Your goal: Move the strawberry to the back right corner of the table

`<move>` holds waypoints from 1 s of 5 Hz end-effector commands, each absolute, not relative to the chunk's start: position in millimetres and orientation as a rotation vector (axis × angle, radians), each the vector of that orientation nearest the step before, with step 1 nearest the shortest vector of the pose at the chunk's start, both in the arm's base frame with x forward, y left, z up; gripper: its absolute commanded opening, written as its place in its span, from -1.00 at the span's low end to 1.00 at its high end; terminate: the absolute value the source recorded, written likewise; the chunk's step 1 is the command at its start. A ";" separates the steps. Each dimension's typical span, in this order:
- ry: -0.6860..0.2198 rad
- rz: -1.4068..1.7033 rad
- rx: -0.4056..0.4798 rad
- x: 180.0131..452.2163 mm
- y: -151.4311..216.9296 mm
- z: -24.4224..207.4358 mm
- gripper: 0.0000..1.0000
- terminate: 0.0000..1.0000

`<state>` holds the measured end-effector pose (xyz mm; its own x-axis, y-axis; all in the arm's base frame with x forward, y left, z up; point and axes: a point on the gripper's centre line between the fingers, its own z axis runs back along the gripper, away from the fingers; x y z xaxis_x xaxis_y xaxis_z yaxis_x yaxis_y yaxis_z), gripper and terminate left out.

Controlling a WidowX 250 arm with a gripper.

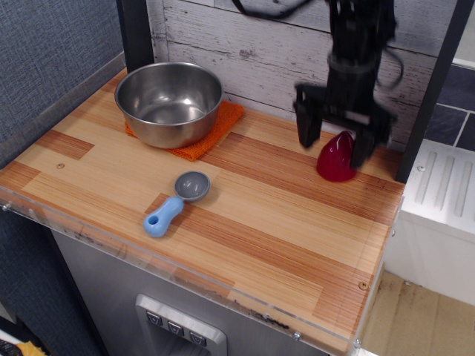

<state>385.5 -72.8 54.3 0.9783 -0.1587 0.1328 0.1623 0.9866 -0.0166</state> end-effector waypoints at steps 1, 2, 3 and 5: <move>-0.331 -0.114 -0.066 352.1 -46.3 140.1 1.00 -1.00; -0.263 -0.062 -0.041 328.2 -20.2 123.4 1.00 -1.00; -0.222 -0.061 -0.005 318.8 -7.0 112.2 1.00 -1.00; -0.202 -0.065 0.018 319.3 3.1 108.6 1.00 -1.00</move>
